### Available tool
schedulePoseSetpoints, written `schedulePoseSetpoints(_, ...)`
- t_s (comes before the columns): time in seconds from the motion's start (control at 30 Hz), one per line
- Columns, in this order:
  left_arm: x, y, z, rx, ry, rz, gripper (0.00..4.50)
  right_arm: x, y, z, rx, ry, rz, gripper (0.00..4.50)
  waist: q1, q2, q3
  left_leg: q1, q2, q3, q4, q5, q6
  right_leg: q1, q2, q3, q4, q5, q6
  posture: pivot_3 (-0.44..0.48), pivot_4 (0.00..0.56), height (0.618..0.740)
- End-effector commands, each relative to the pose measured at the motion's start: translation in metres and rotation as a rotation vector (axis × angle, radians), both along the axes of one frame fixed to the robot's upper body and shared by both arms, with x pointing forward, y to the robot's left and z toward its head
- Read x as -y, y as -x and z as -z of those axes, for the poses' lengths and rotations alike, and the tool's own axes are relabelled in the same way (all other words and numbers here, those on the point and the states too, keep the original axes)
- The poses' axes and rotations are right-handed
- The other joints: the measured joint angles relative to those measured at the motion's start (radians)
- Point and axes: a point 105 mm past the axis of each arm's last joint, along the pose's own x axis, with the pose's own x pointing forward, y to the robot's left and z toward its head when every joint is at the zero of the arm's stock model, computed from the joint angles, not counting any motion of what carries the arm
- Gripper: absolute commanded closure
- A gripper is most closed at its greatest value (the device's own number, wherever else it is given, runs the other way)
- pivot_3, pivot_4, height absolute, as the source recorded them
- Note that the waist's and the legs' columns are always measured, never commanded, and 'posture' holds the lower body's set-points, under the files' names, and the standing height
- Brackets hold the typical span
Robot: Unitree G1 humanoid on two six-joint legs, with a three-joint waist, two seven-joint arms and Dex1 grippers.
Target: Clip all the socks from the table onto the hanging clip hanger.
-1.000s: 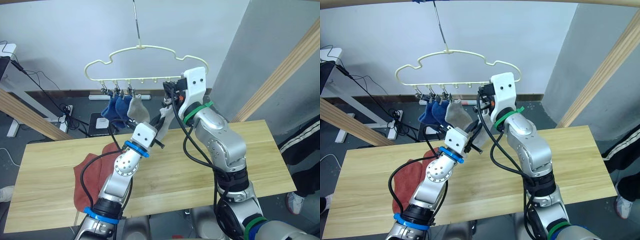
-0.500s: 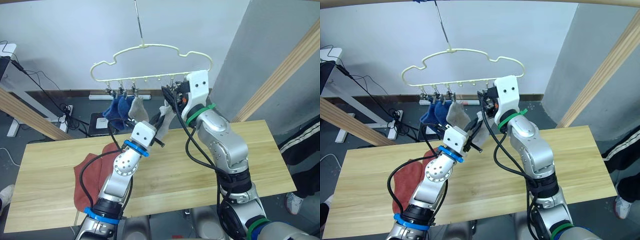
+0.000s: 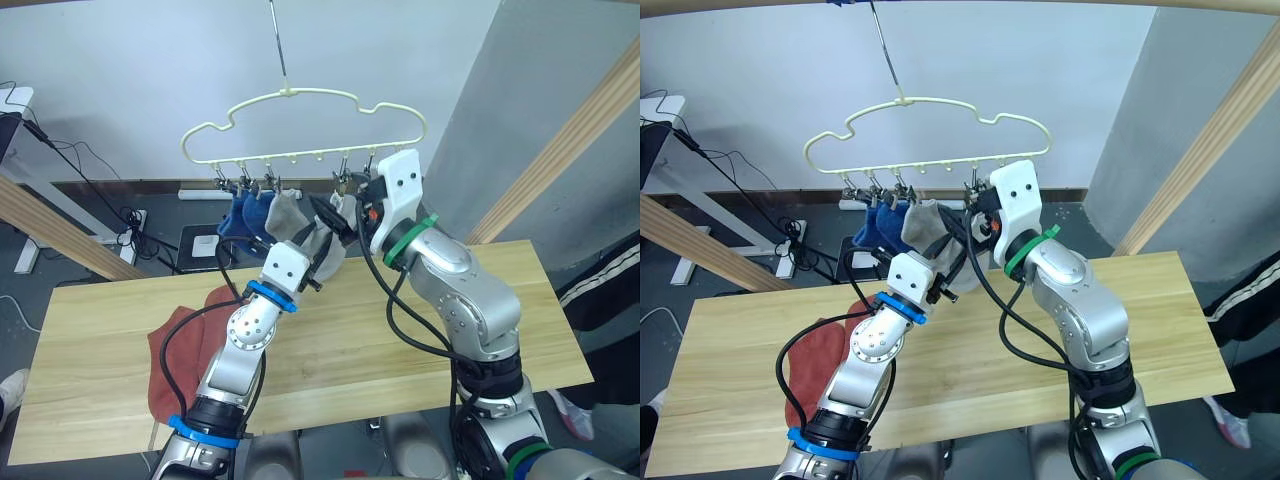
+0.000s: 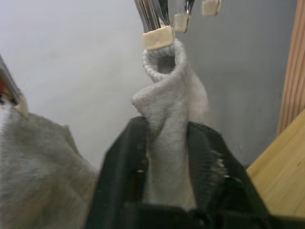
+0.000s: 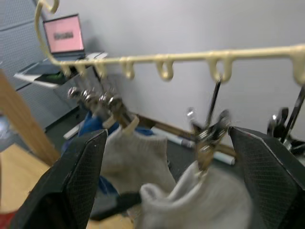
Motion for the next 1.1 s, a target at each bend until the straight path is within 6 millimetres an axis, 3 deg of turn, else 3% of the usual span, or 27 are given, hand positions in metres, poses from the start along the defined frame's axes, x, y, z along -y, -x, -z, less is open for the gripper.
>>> schedulePoseSetpoints(0.03, -0.001, 0.008, -0.005, -0.012, 0.020, 0.042, 2.04, -0.001, 0.018, -0.010, 0.049, 0.002, -0.079, 0.25, 0.000, 0.000, 0.000, 0.000, 0.000, 0.000, 0.000, 0.000, 0.000, 0.000, 0.000, 0.000, 0.000, 0.000, 0.000, -0.168, 0.269, 0.740)
schedulePoseSetpoints(0.27, -0.008, 0.022, -0.011, -0.106, 0.108, 0.152, 2.04, 0.015, 0.034, -0.009, 0.081, 0.043, -0.109, 0.25, 0.000, 0.000, 0.000, 0.000, 0.000, 0.000, 0.000, 0.000, 0.000, 0.000, 0.000, 0.000, 0.000, 0.000, 0.000, -0.176, 0.265, 0.740)
schedulePoseSetpoints(0.47, -0.024, 0.053, -0.031, -0.248, 0.122, 0.362, 2.04, 0.046, 0.029, -0.008, 0.092, 0.011, 0.107, 0.25, -0.005, 0.000, 0.000, 0.000, 0.001, -0.001, 0.000, 0.000, 0.000, 0.000, 0.001, 0.000, 0.000, -0.001, 0.001, -0.177, 0.265, 0.740)
schedulePoseSetpoints(0.57, -0.039, 0.058, -0.048, -0.290, 0.125, 0.391, 2.01, 0.049, 0.028, -0.001, 0.076, 0.003, 0.164, 0.80, -0.008, 0.000, 0.000, 0.001, 0.001, 0.000, 0.000, 0.000, 0.000, 0.000, 0.001, 0.001, 0.000, -0.003, 0.004, -0.168, 0.267, 0.740)
schedulePoseSetpoints(0.77, -0.045, 0.072, -0.067, -0.317, 0.062, 0.490, 2.01, 0.039, 0.022, 0.002, 0.073, -0.002, 0.173, 2.87, -0.008, 0.000, 0.000, 0.001, 0.001, 0.000, 0.000, 0.000, 0.000, 0.000, 0.002, 0.001, 0.000, -0.003, 0.005, -0.147, 0.266, 0.740)
schedulePoseSetpoints(0.9, -0.041, 0.080, -0.066, -0.344, -0.067, 0.551, 2.01, 0.037, 0.006, 0.002, 0.074, -0.015, 0.234, 2.87, -0.008, 0.000, 0.000, 0.001, 0.001, 0.000, 0.000, 0.000, 0.000, 0.000, 0.002, 0.001, 0.000, -0.003, 0.005, -0.129, 0.266, 0.740)
schedulePoseSetpoints(1.1, -0.039, 0.077, -0.071, -0.326, -0.094, 0.567, 2.01, 0.037, -0.016, 0.004, 0.055, -0.033, 0.330, 2.87, -0.004, 0.000, 0.000, 0.000, 0.001, 0.000, 0.000, 0.000, 0.000, 0.000, 0.002, 0.001, -0.001, -0.002, 0.002, -0.121, 0.266, 0.740)
